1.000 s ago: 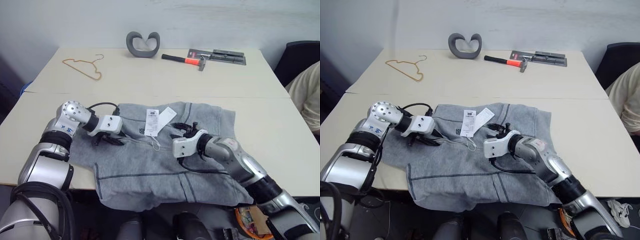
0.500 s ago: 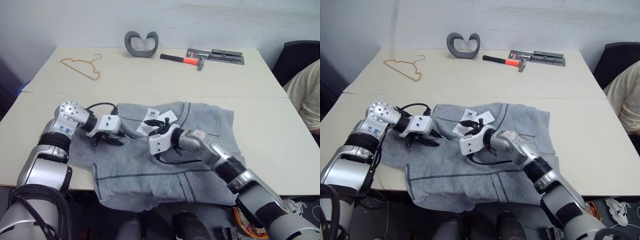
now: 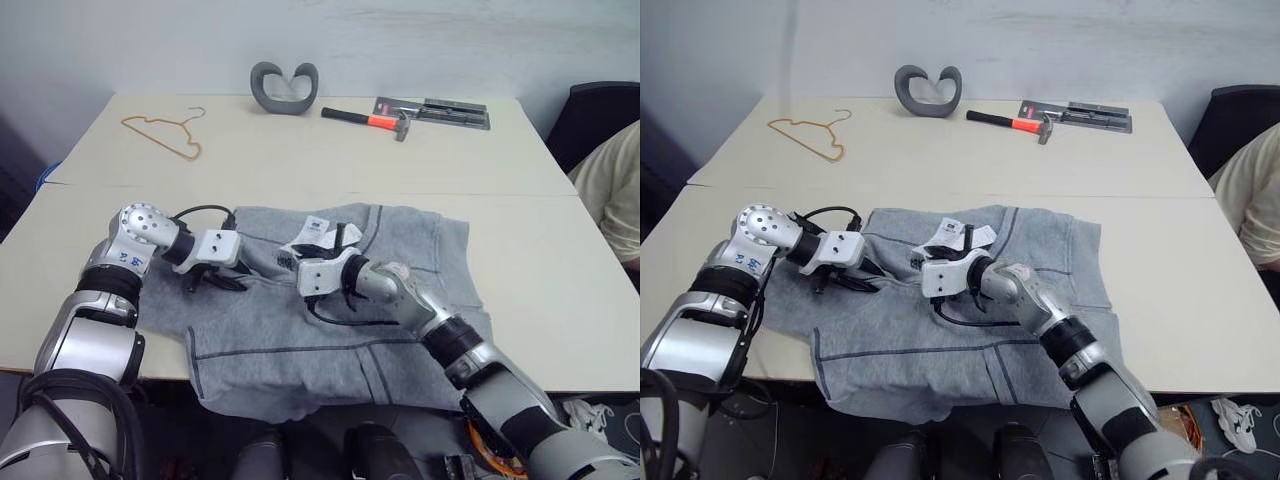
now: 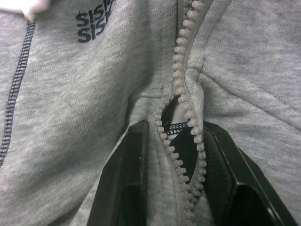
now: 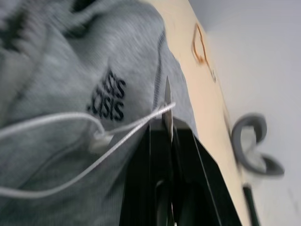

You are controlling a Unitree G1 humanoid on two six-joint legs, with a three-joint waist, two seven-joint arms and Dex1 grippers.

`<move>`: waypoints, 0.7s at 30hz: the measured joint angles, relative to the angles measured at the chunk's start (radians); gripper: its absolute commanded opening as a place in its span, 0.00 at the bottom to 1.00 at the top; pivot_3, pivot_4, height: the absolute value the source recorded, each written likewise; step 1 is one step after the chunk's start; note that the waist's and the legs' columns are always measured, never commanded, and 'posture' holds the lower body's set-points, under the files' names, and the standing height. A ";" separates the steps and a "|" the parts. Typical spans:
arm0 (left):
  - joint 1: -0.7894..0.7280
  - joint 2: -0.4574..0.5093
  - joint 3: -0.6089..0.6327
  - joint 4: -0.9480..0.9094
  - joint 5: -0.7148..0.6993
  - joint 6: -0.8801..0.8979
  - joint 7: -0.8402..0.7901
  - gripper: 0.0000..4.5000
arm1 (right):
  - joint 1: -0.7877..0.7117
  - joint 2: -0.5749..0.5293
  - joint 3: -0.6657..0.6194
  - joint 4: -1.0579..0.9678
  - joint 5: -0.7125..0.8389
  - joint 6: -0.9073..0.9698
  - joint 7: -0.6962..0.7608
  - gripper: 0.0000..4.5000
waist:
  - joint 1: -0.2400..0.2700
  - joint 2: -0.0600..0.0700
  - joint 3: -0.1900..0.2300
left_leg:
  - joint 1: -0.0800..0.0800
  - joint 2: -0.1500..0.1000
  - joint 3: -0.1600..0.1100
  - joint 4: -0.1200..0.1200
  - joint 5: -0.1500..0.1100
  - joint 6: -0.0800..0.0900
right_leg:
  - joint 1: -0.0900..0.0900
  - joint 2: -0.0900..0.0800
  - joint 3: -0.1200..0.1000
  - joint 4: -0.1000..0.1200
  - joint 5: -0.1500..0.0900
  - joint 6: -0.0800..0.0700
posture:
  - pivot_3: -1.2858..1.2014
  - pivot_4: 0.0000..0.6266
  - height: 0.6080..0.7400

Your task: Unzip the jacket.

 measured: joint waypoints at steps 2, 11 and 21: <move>0.000 -0.003 0.000 0.001 0.001 0.000 0.003 0.34 | 0.052 -0.005 -0.043 -0.098 0.040 0.061 0.021 0.01 | 0.002 0.000 0.000 | 0.000 0.000 0.000 0.000 0.000 0.000 | 0.000 0.000 0.000 0.000 0.000 0.000 | 0.52 0.24 1.00; -0.003 -0.012 0.001 0.009 0.005 -0.011 0.012 0.34 | 0.347 -0.067 -0.293 -0.599 0.180 0.401 0.067 0.01 | 0.008 0.000 0.000 | 0.000 -0.001 -0.001 -0.002 0.000 0.000 | 0.001 -0.002 0.000 -0.002 0.000 0.000 | 0.52 0.24 1.00; -0.007 -0.025 0.000 0.022 0.009 -0.024 0.023 0.34 | 0.501 -0.117 -0.592 -0.805 0.305 0.659 0.039 0.01 | 0.015 0.000 0.000 | 0.000 -0.002 -0.001 -0.002 0.000 0.000 | 0.001 -0.003 -0.001 -0.003 0.000 0.000 | 0.52 0.24 1.00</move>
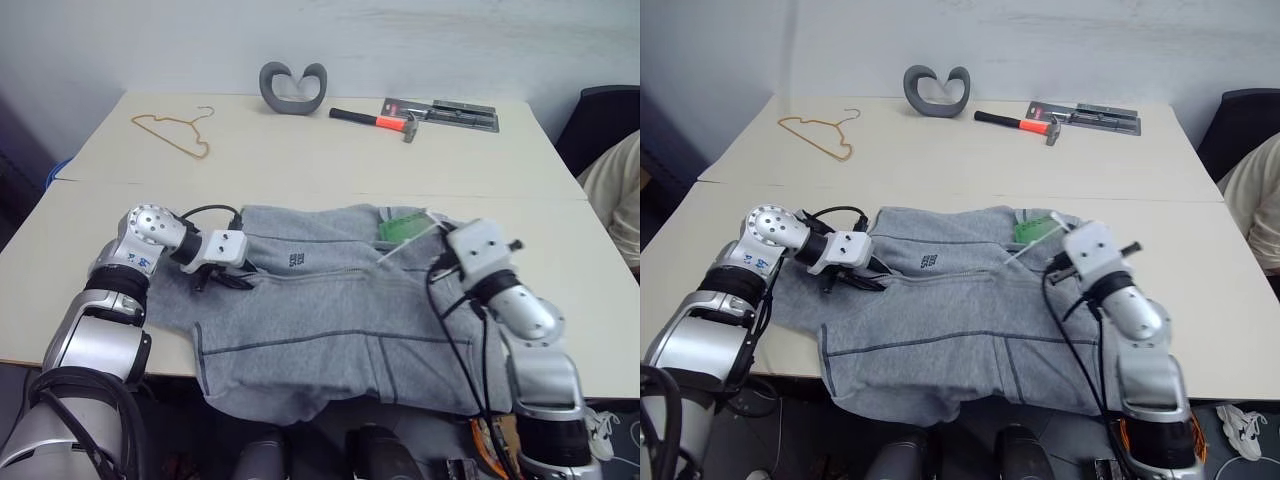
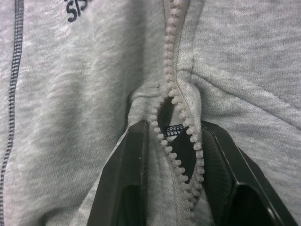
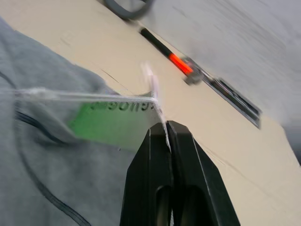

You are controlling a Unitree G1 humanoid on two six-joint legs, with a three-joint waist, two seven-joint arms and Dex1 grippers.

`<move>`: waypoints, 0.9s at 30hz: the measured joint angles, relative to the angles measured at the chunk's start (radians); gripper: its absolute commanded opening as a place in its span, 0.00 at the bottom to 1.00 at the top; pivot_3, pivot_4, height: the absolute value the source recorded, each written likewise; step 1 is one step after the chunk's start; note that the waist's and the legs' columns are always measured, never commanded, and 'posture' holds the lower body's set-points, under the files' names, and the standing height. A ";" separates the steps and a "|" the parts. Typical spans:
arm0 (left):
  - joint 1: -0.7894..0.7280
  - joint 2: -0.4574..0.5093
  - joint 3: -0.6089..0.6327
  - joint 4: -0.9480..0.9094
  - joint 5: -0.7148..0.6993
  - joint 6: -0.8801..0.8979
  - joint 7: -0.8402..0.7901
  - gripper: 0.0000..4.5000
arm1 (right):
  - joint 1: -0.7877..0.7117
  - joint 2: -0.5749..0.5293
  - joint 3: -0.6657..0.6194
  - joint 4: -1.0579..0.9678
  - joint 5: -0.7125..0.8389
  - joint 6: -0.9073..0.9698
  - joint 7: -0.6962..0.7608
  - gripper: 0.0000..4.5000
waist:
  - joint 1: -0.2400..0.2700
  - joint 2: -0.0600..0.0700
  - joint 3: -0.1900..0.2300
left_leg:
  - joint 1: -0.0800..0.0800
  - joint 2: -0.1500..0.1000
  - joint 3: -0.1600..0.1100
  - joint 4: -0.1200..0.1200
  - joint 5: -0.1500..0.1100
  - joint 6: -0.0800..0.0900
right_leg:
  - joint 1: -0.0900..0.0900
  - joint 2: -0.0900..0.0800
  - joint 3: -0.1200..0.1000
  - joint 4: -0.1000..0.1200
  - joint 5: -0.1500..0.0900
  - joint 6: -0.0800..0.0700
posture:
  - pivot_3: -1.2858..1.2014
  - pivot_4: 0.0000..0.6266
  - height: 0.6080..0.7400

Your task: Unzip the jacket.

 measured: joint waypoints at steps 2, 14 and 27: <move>-0.001 0.000 0.000 0.008 0.001 -0.004 0.002 0.34 | 0.024 -0.026 -0.058 0.000 0.020 0.020 -0.009 0.01 | -0.001 0.000 0.000 | 0.000 0.000 0.000 0.000 0.000 0.000 | 0.000 0.000 0.000 0.000 0.000 0.000 | 0.52 0.24 1.00; -0.006 -0.003 0.000 0.030 0.003 -0.015 0.006 0.34 | 0.115 -0.255 -0.396 0.193 0.156 -0.029 0.003 0.01 | -0.002 0.002 0.000 | 0.001 -0.001 0.001 -0.001 0.000 0.001 | 0.000 0.000 0.000 0.000 0.000 0.000 | 0.52 0.24 1.00; -0.008 -0.018 0.000 0.026 0.004 -0.021 0.020 0.34 | 0.066 -0.387 -0.498 0.525 0.308 -0.075 0.008 0.01 | 0.012 0.005 0.002 | 0.000 -0.002 0.001 -0.002 0.001 0.001 | 0.000 0.000 0.001 -0.002 0.001 0.001 | 0.52 0.24 1.00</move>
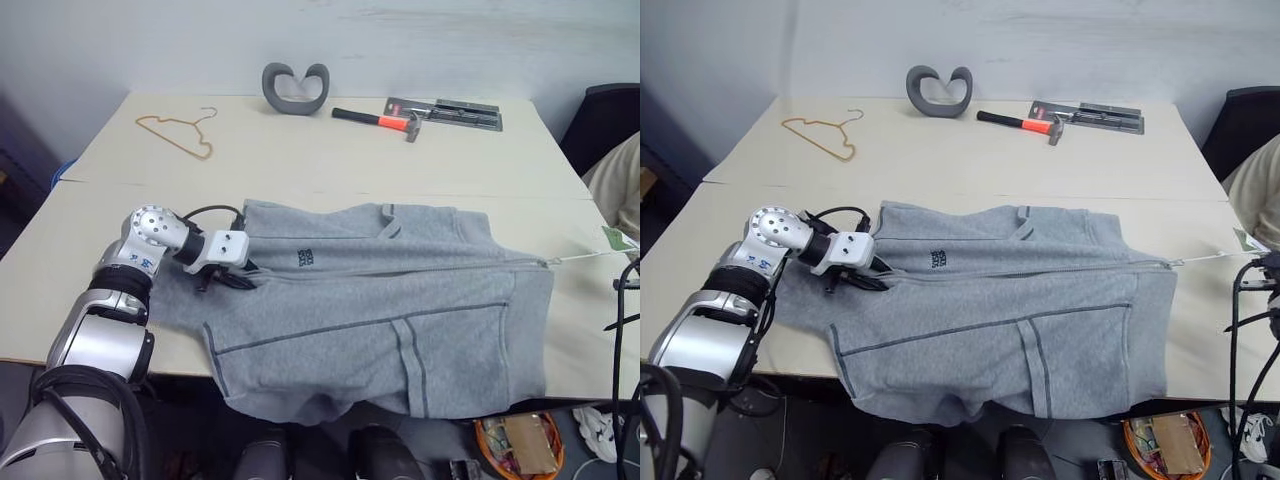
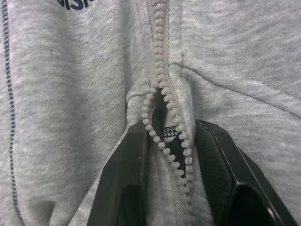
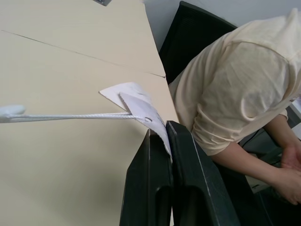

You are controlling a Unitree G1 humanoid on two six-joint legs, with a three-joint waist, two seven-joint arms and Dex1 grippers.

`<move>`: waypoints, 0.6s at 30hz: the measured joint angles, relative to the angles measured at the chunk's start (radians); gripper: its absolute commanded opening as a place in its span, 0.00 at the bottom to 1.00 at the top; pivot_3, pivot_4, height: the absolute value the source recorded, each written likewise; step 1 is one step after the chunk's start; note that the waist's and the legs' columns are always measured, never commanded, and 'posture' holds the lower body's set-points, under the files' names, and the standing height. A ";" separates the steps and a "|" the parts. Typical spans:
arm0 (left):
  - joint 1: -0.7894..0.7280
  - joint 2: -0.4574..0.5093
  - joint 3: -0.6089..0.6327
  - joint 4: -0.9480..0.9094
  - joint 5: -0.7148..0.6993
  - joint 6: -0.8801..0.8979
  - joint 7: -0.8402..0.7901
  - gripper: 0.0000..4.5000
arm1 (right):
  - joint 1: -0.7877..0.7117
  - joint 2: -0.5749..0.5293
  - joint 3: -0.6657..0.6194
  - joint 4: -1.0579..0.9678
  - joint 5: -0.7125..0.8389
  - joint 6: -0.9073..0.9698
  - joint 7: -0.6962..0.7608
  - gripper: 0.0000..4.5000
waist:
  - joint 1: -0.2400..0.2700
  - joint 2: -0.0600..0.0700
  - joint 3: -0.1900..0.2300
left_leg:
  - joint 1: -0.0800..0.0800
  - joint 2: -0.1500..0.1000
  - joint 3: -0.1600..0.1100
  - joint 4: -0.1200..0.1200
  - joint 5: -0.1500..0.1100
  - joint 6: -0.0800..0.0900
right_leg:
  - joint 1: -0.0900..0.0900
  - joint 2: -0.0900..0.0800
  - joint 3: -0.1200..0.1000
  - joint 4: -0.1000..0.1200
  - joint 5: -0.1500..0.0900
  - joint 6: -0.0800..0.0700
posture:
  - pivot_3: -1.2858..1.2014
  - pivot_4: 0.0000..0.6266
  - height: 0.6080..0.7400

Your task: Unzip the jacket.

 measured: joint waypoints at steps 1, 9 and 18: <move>0.000 -0.003 0.000 -0.001 0.000 0.000 0.002 0.34 | 0.000 -0.008 0.000 0.014 0.001 -0.011 0.001 0.01 | 0.004 0.000 0.000 | 0.000 0.000 0.000 0.000 0.000 0.000 | 0.000 0.000 0.000 -0.001 0.000 0.000 | 0.52 0.24 1.00; 0.006 -0.010 0.004 -0.011 -0.003 -0.001 0.016 0.34 | -0.081 -0.117 0.040 0.163 0.016 -0.083 0.026 0.01 | 0.009 0.002 0.000 | -0.002 -0.001 0.000 0.000 0.000 0.002 | 0.000 -0.001 0.000 -0.003 0.002 0.003 | 0.52 0.24 1.00; 0.016 -0.012 0.018 -0.026 -0.006 0.004 0.026 0.34 | -0.155 -0.239 0.110 0.326 0.017 -0.188 0.084 0.01 | 0.009 0.002 0.000 | -0.003 -0.002 0.000 0.000 0.000 0.002 | 0.000 -0.002 0.000 -0.004 0.002 0.003 | 0.52 0.24 1.00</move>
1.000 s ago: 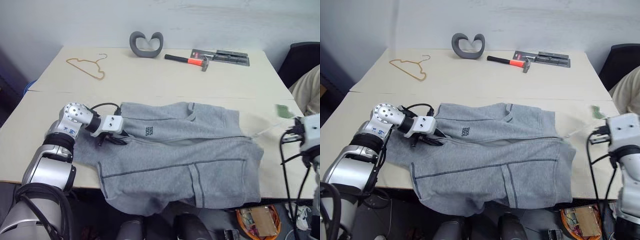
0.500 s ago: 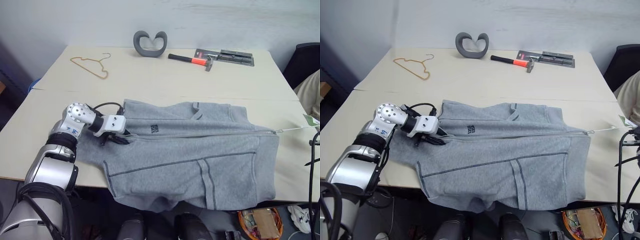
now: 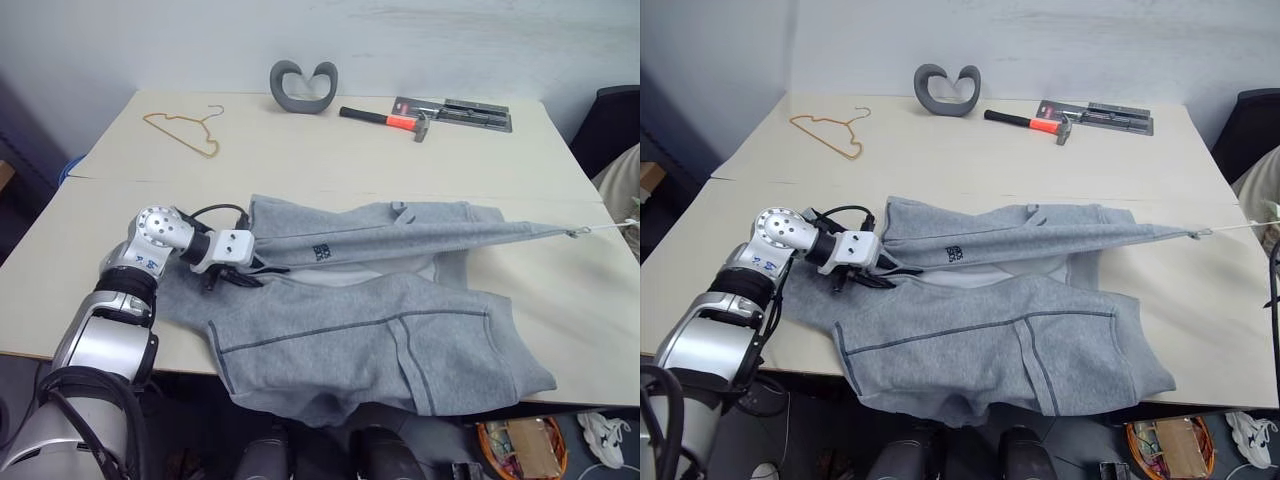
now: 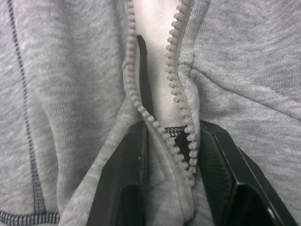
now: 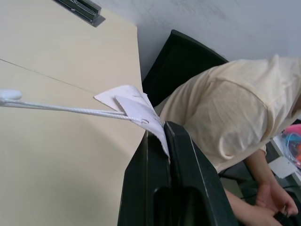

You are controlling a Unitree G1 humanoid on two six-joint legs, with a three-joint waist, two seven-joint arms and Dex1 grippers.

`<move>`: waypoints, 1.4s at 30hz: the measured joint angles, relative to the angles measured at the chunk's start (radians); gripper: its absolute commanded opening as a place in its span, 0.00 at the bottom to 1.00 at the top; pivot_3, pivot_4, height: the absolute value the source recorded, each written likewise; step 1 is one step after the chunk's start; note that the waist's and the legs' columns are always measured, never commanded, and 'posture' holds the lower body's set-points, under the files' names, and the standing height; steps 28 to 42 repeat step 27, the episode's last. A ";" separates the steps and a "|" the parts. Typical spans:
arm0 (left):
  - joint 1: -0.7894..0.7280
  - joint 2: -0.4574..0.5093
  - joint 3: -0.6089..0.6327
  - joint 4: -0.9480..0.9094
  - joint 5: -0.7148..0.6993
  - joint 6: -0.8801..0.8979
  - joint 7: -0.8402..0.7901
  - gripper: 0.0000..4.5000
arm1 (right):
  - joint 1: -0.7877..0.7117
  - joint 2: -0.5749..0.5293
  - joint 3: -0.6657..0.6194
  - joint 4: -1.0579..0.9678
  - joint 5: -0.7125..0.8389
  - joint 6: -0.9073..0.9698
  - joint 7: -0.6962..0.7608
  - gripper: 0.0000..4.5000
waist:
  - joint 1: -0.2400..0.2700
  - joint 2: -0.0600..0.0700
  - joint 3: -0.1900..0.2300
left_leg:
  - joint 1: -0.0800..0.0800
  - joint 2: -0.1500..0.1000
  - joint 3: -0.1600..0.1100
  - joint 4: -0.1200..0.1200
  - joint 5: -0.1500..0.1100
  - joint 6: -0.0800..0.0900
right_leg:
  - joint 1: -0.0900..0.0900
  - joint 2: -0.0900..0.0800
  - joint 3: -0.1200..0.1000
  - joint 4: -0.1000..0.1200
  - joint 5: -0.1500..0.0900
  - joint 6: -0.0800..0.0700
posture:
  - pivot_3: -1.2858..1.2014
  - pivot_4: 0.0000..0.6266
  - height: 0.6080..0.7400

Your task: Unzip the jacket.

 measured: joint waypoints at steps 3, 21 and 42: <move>0.007 0.000 0.030 -0.003 -0.022 0.062 -0.020 0.34 | 0.056 0.001 0.020 -0.058 0.030 0.016 0.085 0.10 | -0.005 0.000 0.000 | 0.000 0.000 0.000 0.000 0.000 0.000 | 0.000 0.001 0.000 0.000 0.000 0.000 | 0.52 0.24 1.00; 0.356 0.472 0.328 -0.792 -0.614 1.101 -0.158 1.00 | 0.319 -0.270 -0.220 -0.279 0.407 0.520 0.858 0.99 | -0.035 -0.007 0.018 | -0.016 0.006 -0.001 0.001 -0.001 -0.002 | -0.014 0.005 0.000 -0.004 0.000 0.000 | 0.52 0.24 1.00; 0.687 0.545 0.559 -0.966 -0.682 1.154 -0.141 1.00 | 0.398 -0.261 -0.310 -0.350 0.416 0.563 0.926 0.99 | -0.030 -0.007 0.019 | -0.013 0.005 -0.003 -0.001 -0.002 -0.002 | -0.010 0.001 -0.001 -0.008 0.002 -0.004 | 0.52 0.24 1.00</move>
